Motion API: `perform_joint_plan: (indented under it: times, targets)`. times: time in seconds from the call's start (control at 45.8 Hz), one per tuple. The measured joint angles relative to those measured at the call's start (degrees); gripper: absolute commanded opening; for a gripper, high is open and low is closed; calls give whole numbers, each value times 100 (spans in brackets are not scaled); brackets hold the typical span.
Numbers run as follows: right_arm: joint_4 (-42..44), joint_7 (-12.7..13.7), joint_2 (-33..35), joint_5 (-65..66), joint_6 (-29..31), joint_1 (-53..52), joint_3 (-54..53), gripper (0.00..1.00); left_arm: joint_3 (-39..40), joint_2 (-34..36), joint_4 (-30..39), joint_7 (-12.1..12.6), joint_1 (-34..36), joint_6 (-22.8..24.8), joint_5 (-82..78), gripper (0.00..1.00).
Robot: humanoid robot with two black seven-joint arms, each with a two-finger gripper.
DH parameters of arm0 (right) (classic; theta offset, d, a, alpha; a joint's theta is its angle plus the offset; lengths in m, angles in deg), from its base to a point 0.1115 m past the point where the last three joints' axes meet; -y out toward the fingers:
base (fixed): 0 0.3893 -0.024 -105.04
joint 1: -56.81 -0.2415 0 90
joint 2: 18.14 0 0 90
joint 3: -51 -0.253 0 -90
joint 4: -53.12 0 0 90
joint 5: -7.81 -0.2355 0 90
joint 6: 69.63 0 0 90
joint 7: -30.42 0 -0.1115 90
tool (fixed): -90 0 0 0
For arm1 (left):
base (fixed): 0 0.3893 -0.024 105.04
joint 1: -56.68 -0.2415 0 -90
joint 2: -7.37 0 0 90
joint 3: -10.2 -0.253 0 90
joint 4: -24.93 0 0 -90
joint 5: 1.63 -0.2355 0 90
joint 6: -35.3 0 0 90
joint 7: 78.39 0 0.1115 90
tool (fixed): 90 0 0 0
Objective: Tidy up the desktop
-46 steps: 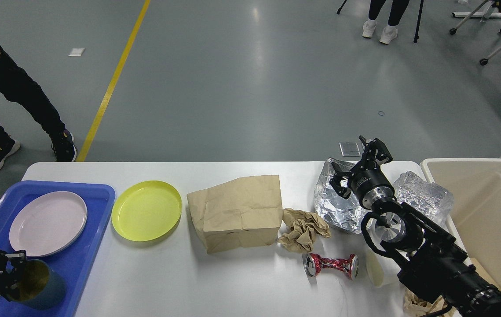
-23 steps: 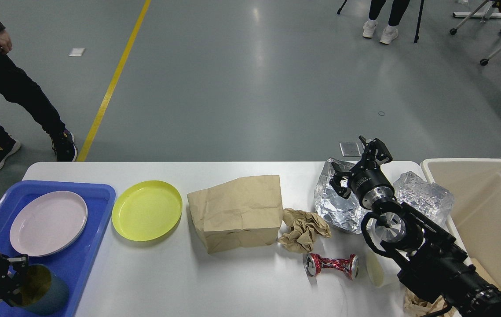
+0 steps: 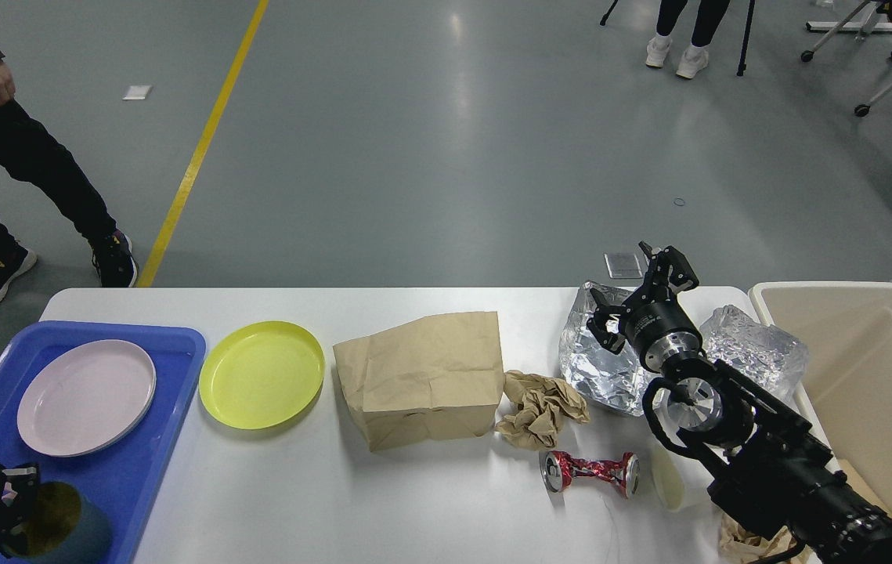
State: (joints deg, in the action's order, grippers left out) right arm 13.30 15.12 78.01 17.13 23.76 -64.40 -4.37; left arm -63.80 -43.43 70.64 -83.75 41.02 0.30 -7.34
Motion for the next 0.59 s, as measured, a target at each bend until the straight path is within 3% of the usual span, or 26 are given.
perform_joint_plan:
  times: [0.59]
  targets:
    - [0, 0, 0, 0, -2, 0, 0, 100, -2, 61, -1, -15, 3, 0, 0, 96]
